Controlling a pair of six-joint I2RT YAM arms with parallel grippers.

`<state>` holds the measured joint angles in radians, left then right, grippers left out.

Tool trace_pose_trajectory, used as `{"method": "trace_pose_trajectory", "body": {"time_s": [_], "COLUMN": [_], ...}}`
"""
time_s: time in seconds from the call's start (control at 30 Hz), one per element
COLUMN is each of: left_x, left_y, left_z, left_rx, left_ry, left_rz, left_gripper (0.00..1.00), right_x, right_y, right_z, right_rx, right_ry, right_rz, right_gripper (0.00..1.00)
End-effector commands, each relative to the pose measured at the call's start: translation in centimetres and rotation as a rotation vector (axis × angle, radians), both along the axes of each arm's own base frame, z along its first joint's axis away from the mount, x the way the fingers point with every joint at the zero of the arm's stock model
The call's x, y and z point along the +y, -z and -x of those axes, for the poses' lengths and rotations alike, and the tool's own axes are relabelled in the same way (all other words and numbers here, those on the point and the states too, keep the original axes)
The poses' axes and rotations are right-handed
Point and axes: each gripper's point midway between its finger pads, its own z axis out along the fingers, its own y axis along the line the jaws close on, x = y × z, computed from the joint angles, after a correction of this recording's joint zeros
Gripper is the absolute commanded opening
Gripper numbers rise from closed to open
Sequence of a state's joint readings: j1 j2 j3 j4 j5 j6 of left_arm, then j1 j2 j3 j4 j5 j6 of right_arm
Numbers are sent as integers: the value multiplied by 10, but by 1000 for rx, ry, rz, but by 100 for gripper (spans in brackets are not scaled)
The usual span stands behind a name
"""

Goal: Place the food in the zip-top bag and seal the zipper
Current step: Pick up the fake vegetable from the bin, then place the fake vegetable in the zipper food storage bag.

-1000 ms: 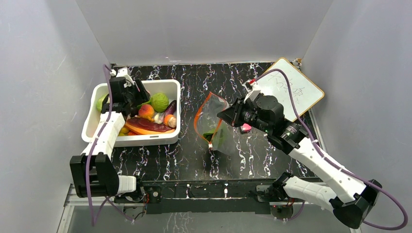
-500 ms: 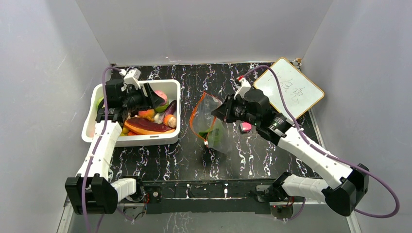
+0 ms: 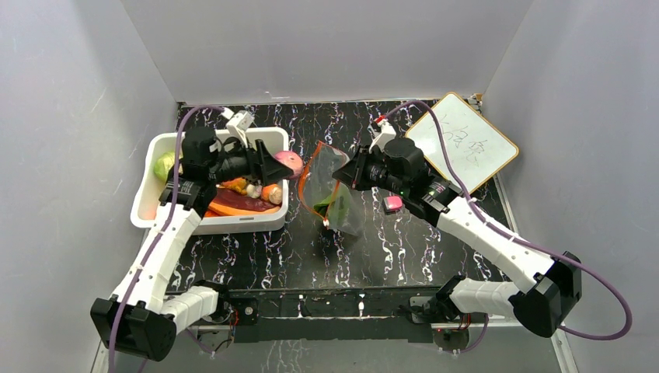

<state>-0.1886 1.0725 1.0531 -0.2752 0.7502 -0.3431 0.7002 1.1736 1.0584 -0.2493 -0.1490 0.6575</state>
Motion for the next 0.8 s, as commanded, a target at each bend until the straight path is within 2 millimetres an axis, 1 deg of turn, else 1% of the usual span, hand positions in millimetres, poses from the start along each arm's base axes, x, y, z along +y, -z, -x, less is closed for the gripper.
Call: {"method": "trace_pose_trajectory", "body": {"time_s": [0.0,0.07,0.17,0.27,0.47,0.53,0.63,0.77], "left_x": [-30,-37,-50,-59,-61,-63,-64,-61], "left_y": [-18,-12,-12,-11,11,12,10,12], "left_z": [20,25,34,39,33,34,32,28], "left_rx": [-20,5,16,31,92,102,90,72], "left_ry": [98,126,169,192,160,171,166,137], "left_rz": [46,41,61,75,41,47,54,20], "left_gripper": [40,39,39,39,44,47,56,68], "right_x": [9,9,8,8,9,8,8,10], "right_y": [-52,-50,-49,-50,-51,-50,-50,-51], "right_z": [-12,-12,-12,-12,-8,-7,-7,-5], "right_rx": [-107,-104,-106,-108,-111,-115,-118,-115], "right_ry": [15,13,19,20,-1,3,1,-14], "right_rz": [-118,-116,-122,-122,-126,-131,-137,-137], "right_gripper": [0,0,0,0,0,0,0,0]}}
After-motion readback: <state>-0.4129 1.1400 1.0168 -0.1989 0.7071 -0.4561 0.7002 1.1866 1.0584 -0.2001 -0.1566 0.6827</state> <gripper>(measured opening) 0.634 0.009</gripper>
